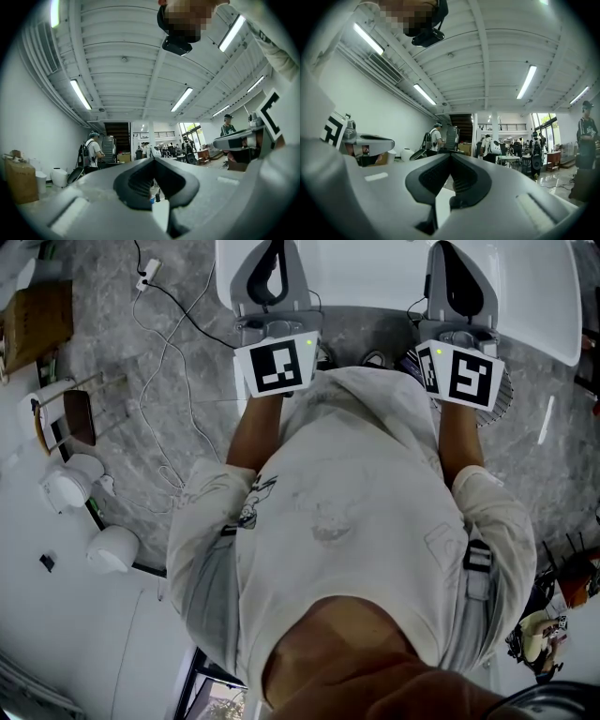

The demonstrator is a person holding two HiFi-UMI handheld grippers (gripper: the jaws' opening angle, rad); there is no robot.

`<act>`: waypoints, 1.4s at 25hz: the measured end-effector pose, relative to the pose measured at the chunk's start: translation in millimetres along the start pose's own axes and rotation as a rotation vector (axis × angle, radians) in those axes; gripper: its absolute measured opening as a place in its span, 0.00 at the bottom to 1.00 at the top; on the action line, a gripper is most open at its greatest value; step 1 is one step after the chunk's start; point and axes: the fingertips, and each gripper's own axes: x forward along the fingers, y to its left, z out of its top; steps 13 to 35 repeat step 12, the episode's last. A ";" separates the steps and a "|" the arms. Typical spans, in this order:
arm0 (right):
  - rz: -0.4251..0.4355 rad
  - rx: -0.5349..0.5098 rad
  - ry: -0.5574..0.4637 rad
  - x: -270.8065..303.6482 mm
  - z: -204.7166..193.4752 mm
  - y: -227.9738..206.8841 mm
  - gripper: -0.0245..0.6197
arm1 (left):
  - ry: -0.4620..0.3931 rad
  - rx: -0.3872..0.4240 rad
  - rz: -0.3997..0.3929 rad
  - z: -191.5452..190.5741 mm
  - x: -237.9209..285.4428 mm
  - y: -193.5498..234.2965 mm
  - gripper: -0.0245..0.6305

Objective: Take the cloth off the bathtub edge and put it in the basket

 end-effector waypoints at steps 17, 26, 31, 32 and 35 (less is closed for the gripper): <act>-0.006 -0.019 0.015 -1.6 -6.4 6.4 0.04 | -0.002 -0.001 -0.018 3.3 -5.0 -0.8 0.04; -0.006 -0.019 0.015 -1.6 -6.4 6.4 0.04 | -0.002 -0.001 -0.018 3.3 -5.0 -0.8 0.04; -0.006 -0.019 0.015 -1.6 -6.4 6.4 0.04 | -0.002 -0.001 -0.018 3.3 -5.0 -0.8 0.04; -0.006 -0.019 0.015 -1.6 -6.4 6.4 0.04 | -0.002 -0.001 -0.018 3.3 -5.0 -0.8 0.04; -0.006 -0.019 0.015 -1.6 -6.4 6.4 0.04 | -0.002 -0.001 -0.018 3.3 -5.0 -0.8 0.04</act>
